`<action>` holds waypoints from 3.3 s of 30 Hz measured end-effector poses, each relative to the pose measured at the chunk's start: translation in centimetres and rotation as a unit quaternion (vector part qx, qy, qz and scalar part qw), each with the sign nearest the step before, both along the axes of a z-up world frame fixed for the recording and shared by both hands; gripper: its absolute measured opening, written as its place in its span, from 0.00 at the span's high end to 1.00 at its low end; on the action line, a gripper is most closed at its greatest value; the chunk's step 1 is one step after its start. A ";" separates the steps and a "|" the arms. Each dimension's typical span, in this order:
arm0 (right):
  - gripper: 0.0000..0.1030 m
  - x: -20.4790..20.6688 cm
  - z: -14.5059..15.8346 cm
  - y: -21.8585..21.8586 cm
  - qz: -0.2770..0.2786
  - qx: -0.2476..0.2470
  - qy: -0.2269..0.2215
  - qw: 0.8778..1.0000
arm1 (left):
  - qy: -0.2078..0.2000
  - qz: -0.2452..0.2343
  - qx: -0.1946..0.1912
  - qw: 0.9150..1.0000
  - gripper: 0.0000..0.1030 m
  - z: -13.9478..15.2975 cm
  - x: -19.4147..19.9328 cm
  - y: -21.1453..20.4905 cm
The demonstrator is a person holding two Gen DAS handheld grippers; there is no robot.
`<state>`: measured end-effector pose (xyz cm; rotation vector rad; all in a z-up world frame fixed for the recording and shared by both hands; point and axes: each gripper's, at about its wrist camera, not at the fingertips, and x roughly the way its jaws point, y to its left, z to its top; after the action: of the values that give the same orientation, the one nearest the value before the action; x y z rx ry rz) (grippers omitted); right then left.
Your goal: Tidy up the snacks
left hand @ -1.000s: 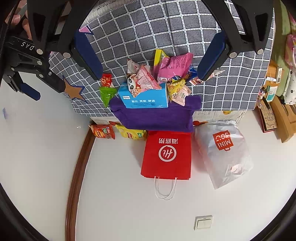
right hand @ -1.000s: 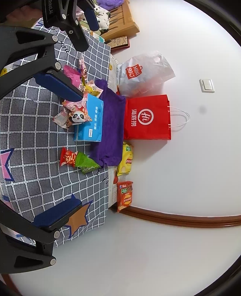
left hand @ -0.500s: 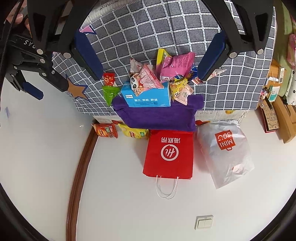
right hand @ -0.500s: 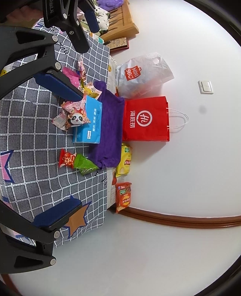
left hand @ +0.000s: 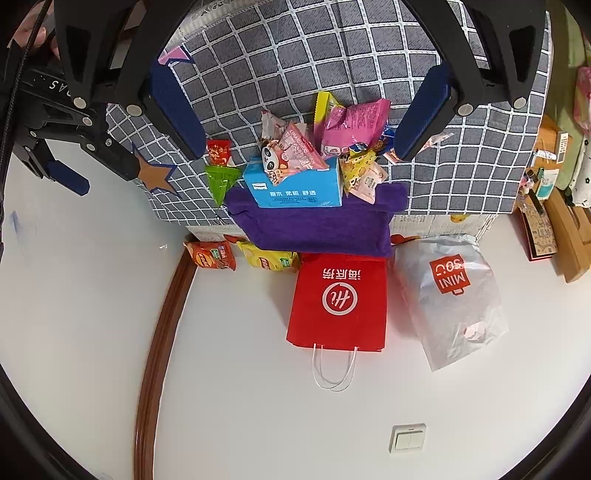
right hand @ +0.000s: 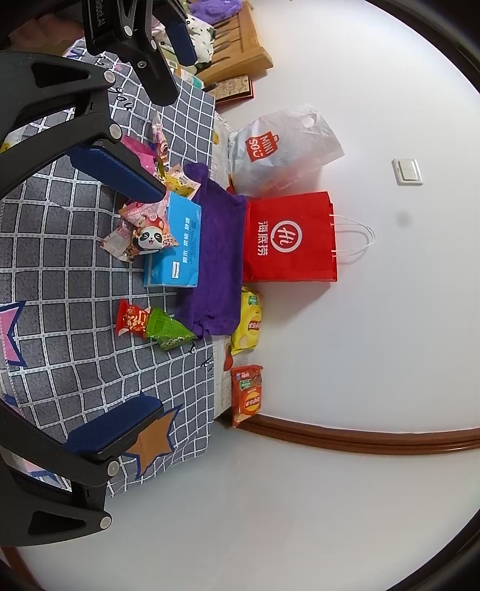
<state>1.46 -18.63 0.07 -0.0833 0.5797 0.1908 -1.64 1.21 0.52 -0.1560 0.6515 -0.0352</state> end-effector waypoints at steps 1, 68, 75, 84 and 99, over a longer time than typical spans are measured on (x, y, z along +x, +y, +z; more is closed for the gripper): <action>0.00 0.1 -0.1 0.0 -0.001 0.000 0.001 1.000 | 0.001 0.000 -0.001 1.000 0.01 0.0 0.1 0.0; 0.42 24.2 -19.4 -2.4 -0.028 0.001 0.161 0.987 | 0.126 0.080 -0.049 0.987 0.01 -14.1 11.8 10.6; 0.47 23.4 -19.6 -1.2 -0.033 -0.038 0.131 0.990 | 0.151 0.106 -0.025 0.982 0.02 -15.9 12.6 12.6; 0.47 23.7 -20.1 -1.5 -0.015 -0.021 0.142 0.990 | 0.176 0.092 0.011 0.980 0.05 -16.9 13.1 12.8; 0.47 23.7 -20.2 -1.7 -0.016 -0.005 0.139 0.990 | 0.167 0.035 -0.024 0.985 0.50 -18.1 13.2 13.2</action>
<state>25.20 -20.31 -20.12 -0.0584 0.8603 0.1698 11.56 14.36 -17.58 -0.2349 0.9801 0.0448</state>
